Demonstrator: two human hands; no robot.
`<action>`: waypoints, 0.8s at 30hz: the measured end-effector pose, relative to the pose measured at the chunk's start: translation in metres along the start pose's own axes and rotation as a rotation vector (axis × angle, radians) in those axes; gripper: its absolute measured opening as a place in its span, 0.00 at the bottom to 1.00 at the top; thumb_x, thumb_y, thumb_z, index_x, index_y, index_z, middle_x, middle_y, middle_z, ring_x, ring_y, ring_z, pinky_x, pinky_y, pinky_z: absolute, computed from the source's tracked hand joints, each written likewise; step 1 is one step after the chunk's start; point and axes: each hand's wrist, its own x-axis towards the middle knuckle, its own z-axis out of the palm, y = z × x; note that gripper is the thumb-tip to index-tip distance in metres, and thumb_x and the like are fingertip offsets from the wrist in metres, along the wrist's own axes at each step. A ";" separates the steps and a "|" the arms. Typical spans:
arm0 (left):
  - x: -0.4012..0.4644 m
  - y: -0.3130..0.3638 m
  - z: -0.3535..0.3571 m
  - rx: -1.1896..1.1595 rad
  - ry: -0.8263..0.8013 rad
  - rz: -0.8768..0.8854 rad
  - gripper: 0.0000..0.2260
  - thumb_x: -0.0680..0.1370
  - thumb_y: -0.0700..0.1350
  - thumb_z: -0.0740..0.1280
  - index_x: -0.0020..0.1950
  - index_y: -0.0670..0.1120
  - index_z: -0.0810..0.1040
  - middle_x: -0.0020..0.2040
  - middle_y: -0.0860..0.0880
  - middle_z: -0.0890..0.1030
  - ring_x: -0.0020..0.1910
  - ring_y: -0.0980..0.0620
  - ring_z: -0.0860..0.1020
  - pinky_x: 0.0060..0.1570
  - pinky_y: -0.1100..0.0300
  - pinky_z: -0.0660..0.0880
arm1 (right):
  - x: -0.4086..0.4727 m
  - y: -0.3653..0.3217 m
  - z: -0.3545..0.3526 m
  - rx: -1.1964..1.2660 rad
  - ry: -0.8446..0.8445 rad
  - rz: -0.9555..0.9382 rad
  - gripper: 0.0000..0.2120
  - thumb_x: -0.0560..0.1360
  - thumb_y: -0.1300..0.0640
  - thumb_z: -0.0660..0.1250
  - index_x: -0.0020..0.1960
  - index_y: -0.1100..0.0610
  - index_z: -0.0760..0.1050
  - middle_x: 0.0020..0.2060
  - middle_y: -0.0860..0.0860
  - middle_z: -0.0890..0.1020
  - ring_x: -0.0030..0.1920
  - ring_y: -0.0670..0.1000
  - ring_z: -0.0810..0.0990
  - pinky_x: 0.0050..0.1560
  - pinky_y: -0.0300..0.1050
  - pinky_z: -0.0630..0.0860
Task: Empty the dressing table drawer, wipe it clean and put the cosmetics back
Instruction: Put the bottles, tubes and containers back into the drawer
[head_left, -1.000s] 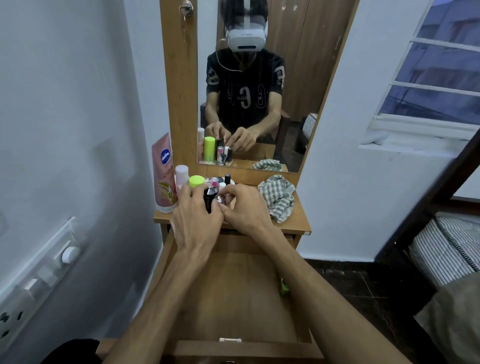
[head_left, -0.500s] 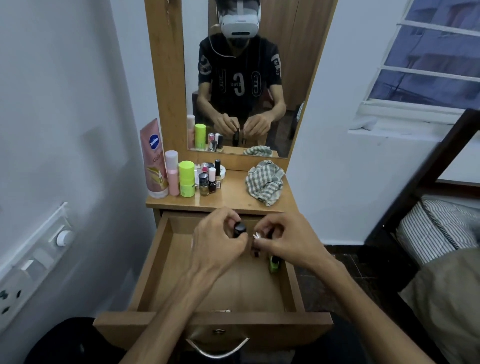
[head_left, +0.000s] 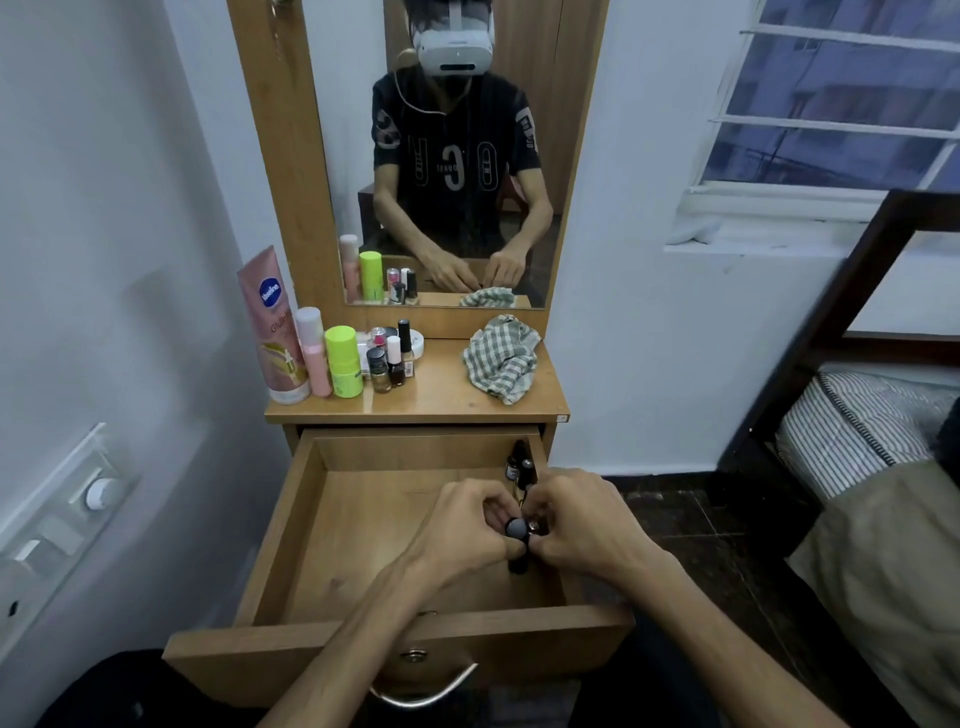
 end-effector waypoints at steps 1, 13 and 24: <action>0.000 -0.002 0.000 -0.022 0.000 -0.015 0.12 0.62 0.39 0.79 0.42 0.50 0.84 0.38 0.51 0.85 0.36 0.56 0.84 0.39 0.55 0.84 | 0.000 0.000 0.001 -0.006 -0.004 -0.009 0.07 0.69 0.49 0.72 0.46 0.49 0.84 0.44 0.44 0.79 0.44 0.50 0.78 0.40 0.44 0.72; -0.004 -0.008 0.006 0.025 -0.123 -0.048 0.15 0.67 0.37 0.79 0.49 0.47 0.80 0.43 0.50 0.83 0.43 0.52 0.83 0.43 0.59 0.83 | -0.011 0.001 -0.007 0.089 -0.090 -0.039 0.26 0.67 0.48 0.74 0.65 0.46 0.79 0.53 0.43 0.77 0.54 0.49 0.77 0.55 0.48 0.78; 0.009 -0.010 0.015 0.185 -0.200 -0.078 0.05 0.72 0.38 0.76 0.41 0.46 0.83 0.38 0.49 0.84 0.38 0.53 0.84 0.37 0.62 0.81 | -0.017 0.000 0.001 0.058 -0.009 -0.038 0.12 0.71 0.48 0.73 0.55 0.46 0.83 0.48 0.42 0.77 0.50 0.47 0.77 0.49 0.44 0.77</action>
